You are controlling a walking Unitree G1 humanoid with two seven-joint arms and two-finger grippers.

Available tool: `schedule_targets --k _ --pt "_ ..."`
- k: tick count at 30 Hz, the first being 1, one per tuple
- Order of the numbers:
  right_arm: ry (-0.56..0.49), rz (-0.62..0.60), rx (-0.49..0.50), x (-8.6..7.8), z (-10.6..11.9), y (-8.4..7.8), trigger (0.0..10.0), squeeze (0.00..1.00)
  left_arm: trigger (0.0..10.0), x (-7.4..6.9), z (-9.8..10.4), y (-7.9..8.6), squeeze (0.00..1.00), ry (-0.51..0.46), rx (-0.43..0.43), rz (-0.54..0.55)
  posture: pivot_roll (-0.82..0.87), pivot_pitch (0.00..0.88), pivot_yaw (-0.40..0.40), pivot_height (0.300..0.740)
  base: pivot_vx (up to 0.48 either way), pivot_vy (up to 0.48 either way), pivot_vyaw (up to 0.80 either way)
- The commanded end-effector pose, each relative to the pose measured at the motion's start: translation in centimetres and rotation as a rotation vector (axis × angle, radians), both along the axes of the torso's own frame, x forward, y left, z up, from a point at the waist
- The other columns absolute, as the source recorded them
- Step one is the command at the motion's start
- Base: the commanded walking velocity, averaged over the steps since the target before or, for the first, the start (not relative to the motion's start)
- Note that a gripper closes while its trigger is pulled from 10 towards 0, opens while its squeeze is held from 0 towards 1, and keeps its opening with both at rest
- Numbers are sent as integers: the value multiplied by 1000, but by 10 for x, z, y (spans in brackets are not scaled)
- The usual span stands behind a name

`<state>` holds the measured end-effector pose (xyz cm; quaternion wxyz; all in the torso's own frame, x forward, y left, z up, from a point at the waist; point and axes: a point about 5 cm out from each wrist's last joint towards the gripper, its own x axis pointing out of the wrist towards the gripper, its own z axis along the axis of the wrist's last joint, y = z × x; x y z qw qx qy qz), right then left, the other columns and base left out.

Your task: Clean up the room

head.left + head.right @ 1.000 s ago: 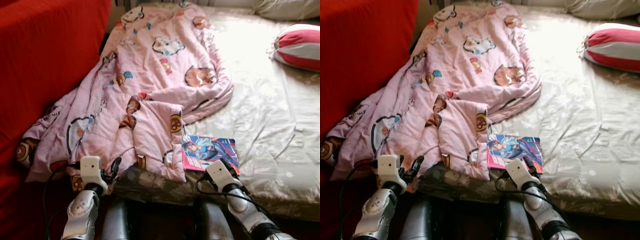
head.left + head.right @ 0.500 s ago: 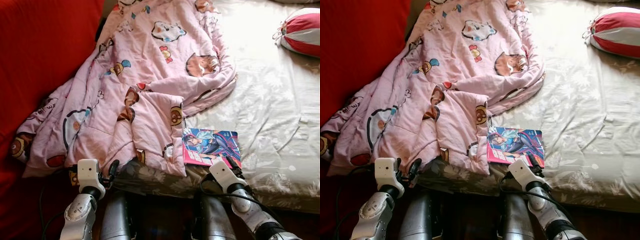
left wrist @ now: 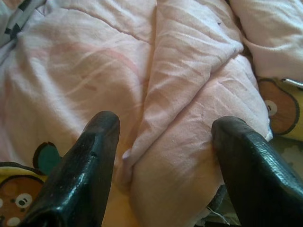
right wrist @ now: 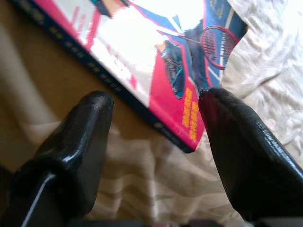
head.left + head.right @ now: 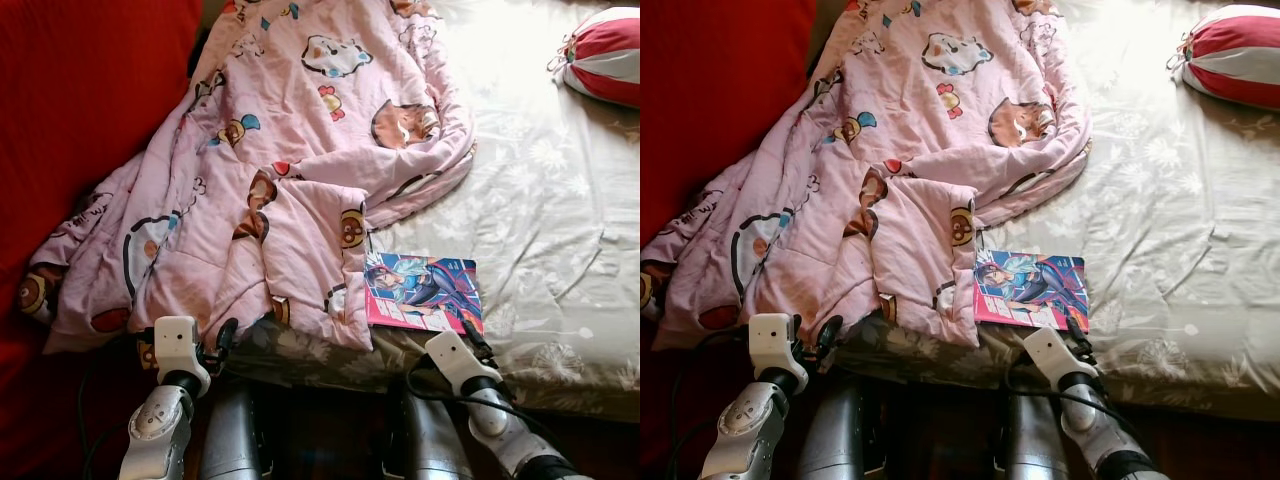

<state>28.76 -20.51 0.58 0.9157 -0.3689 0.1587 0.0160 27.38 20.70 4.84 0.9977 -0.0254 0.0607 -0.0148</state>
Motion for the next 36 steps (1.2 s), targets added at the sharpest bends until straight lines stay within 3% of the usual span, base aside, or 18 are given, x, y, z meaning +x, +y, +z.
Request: schedule_targets --k 1,16,28,36 --pt "32 -13 -17 -5 -5 -5 10000 0 10000 -7 -7 3 0 32 -1 13 59 299 -7 592 0 0 0" --pt "56 -6 -47 -6 -6 -11 10000 0 10000 -17 -8 6 0 45 8 17 76 356 -3 592 0 0 0" --pt "-49 -7 -78 11 15 -15 10000 0 10000 -22 -6 4 0 42 5 17 79 372 -7 592 0 0 0" --pt "-2 14 -79 11 12 -14 10000 0 10000 -24 -4 5 0 44 9 9 87 372 -9 592 0 0 0"
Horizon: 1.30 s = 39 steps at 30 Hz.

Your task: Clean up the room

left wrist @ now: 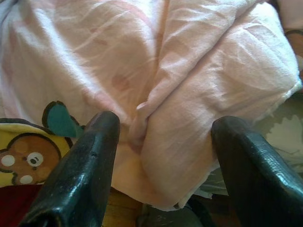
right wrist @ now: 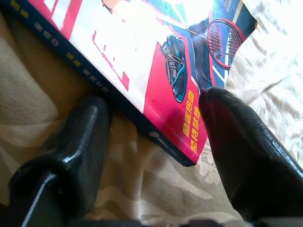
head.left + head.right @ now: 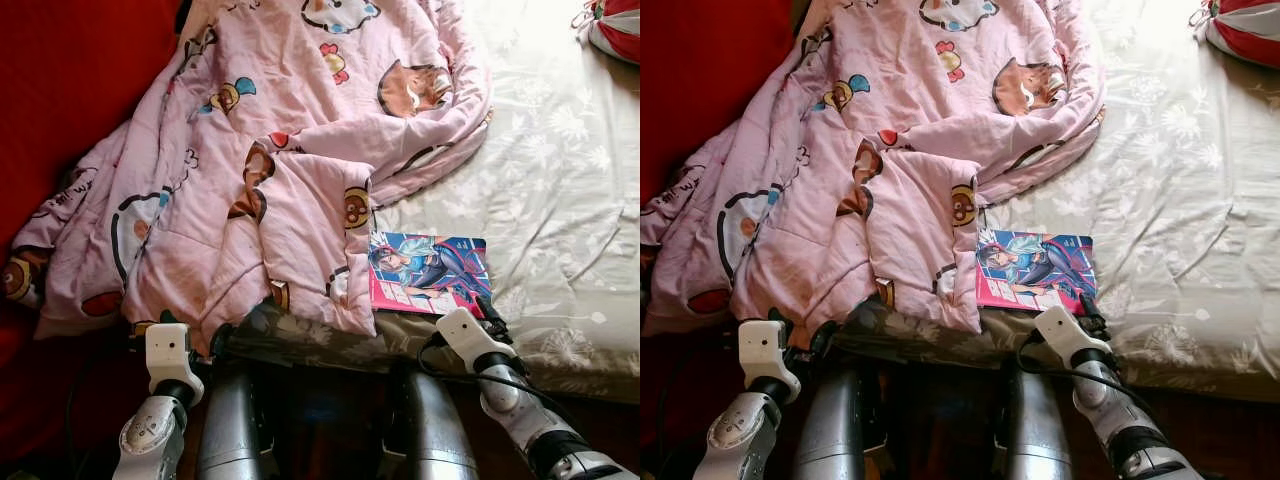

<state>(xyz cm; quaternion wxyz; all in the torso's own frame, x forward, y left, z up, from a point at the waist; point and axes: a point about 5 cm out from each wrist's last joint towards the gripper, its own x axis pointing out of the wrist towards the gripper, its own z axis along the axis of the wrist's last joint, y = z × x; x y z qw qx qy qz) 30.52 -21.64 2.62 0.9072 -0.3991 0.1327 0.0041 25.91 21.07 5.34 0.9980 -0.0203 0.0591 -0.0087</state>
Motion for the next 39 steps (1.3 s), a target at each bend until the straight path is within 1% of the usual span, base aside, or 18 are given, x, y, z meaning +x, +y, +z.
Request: schedule_targets --k 1,5,6,8,11,13,17,19,25,26,29,30,32,34,39 --pt "66 7 -16 -8 -10 -2 10000 0 10000 -9 -9 2 0 47 -1 -2 89 362 -10 592 0 0 0" --pt "134 23 6 -16 -22 3 10000 0 10000 -10 -8 3 0 48 1 1 102 343 -10 592 0 0 0" --pt "176 42 28 -22 -29 8 10000 0 10000 -9 -7 5 0 45 2 2 103 337 -9 592 0 0 0" --pt "202 45 50 -27 -35 12 10000 0 10000 -8 -7 5 0 45 4 4 102 324 -11 592 0 0 0" --pt "196 47 85 -29 -37 16 10000 0 10000 -8 -7 6 0 45 4 5 98 321 -12 592 0 0 0" --pt "187 59 96 -34 -40 20 10000 0 10000 -7 -7 6 0 44 3 7 98 321 -12 592 0 0 0" --pt "173 62 104 -39 -42 22 10000 0 10000 -7 -7 5 0 46 2 7 90 322 -13 592 0 0 0" --pt "148 51 99 -41 -42 20 10000 0 10000 -6 -8 3 0 46 -2 6 84 322 -13 592 0 0 0" --pt "83 13 83 -39 -35 11 10000 0 10000 -5 -8 1 0 44 -7 5 80 319 -16 592 0 0 0" --pt "46 2 69 -35 -29 7 10000 0 10000 -4 -7 0 0 40 -9 7 80 318 -16 592 0 0 0" --pt "-15 -11 59 -27 -19 3 10000 0 10000 -4 -7 0 0 37 -7 5 80 318 -17 592 0 0 0" --pt "-64 -11 66 -20 -10 2 10000 0 10000 -4 -6 1 0 36 -6 5 80 317 -19 592 0 0 0" --pt "-88 -2 66 -16 -4 3 10000 0 10000 -4 -7 1 0 36 -5 6 80 316 -19 592 0 0 0" --pt "-79 8 65 -15 -4 5 10000 0 10000 -5 -7 1 0 38 -3 4 79 313 -21 592 0 0 0" --pt "-34 24 65 -18 -12 10 10000 0 10000 -5 -8 -1 0 40 -4 1 82 316 -23 592 0 0 0"
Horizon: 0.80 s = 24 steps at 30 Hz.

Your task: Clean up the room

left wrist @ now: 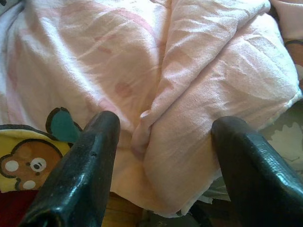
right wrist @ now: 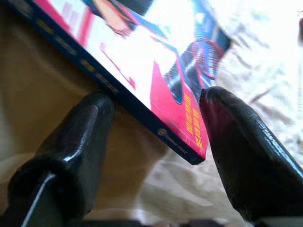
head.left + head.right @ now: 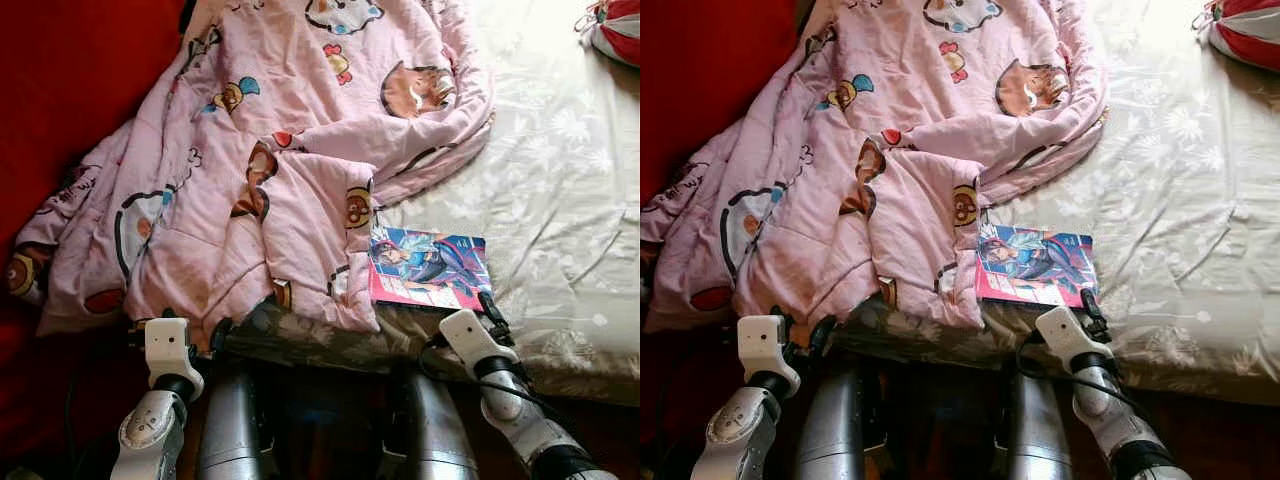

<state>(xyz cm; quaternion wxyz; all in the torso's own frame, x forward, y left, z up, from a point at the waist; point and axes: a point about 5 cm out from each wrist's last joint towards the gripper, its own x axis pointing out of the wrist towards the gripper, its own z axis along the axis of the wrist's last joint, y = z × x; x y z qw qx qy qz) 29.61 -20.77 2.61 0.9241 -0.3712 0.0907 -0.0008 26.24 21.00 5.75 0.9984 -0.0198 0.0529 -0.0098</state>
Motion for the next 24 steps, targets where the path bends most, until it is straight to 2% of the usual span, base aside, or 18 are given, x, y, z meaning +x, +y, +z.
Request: schedule_targets --k 1,10,17,24 --pt "53 11 0 -10 -12 2 10000 0 10000 -8 -12 0 0 52 -5 3 82 316 -23 592 0 0 0" --pt "74 -3 -36 -11 -14 -6 10000 0 10000 -14 -15 -1 0 60 -8 6 80 335 -29 592 0 0 0" --pt "39 -28 -72 -2 -2 -18 10000 0 10000 -19 -17 -3 0 65 -11 8 81 350 -31 592 0 0 0" --pt "36 -11 -84 3 3 -18 10000 0 10000 -23 -17 0 0 70 -7 12 85 367 -33 592 0 0 0"
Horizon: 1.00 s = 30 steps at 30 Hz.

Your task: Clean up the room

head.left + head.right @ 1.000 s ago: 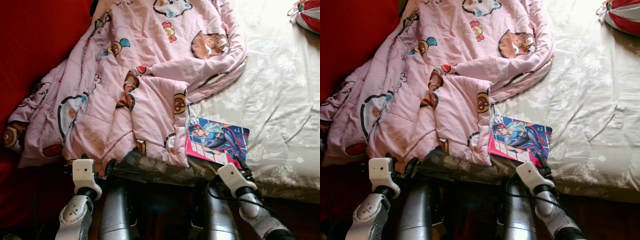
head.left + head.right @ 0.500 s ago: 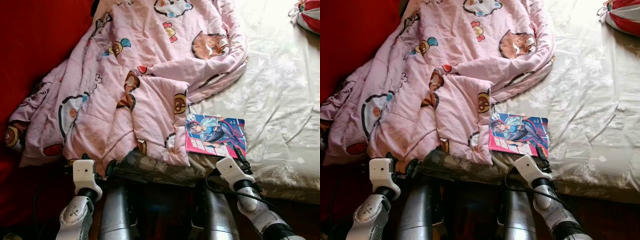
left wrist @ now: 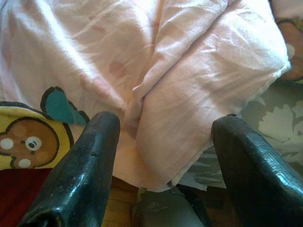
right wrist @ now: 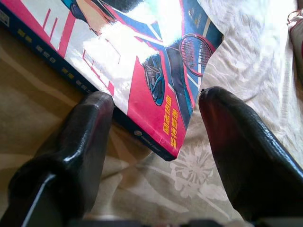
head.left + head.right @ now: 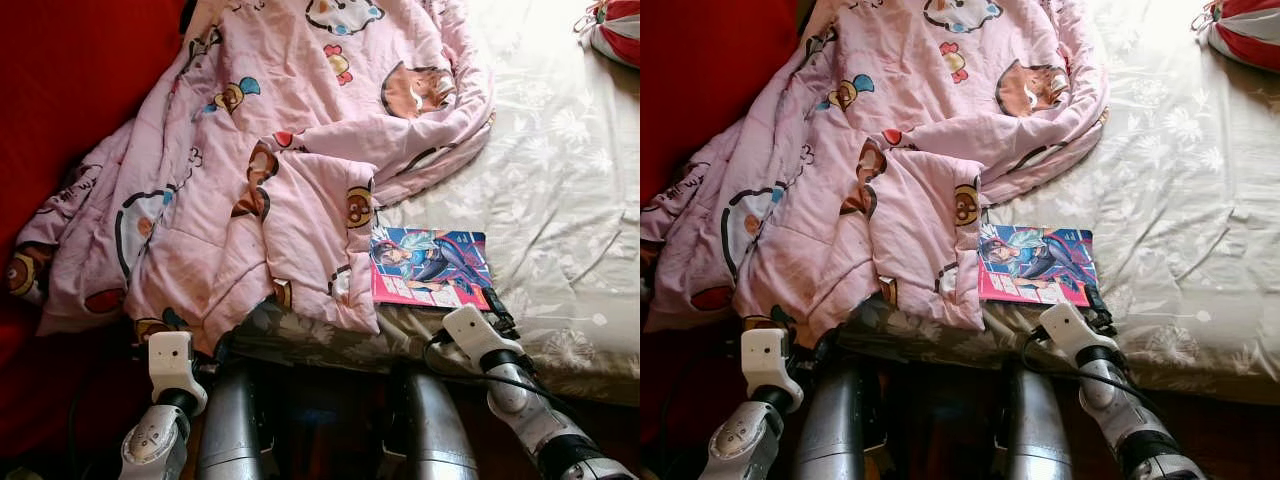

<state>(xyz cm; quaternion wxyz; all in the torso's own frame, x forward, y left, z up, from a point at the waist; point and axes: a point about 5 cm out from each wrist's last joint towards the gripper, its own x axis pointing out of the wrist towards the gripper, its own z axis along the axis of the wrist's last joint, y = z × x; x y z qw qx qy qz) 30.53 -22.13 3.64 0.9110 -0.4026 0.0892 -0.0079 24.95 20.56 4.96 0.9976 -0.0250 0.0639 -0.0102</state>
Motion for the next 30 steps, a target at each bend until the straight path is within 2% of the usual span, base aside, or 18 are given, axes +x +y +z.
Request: schedule_targets --k 1,12,24,30 --pt "43 -6 -16 -7 -8 -4 10000 0 10000 -11 -9 4 0 48 4 14 86 374 -32 592 0 0 0" --pt "57 -12 -31 -9 -11 -7 10000 0 10000 -22 -9 8 0 61 11 19 98 422 -27 592 0 0 0" --pt "25 -46 -55 5 6 -16 10000 0 10000 -24 2 10 0 41 23 17 116 473 -21 592 0 0 0" --pt "35 -48 -59 7 6 -16 10000 0 10000 -28 3 10 0 44 24 18 125 492 -21 592 0 0 0"
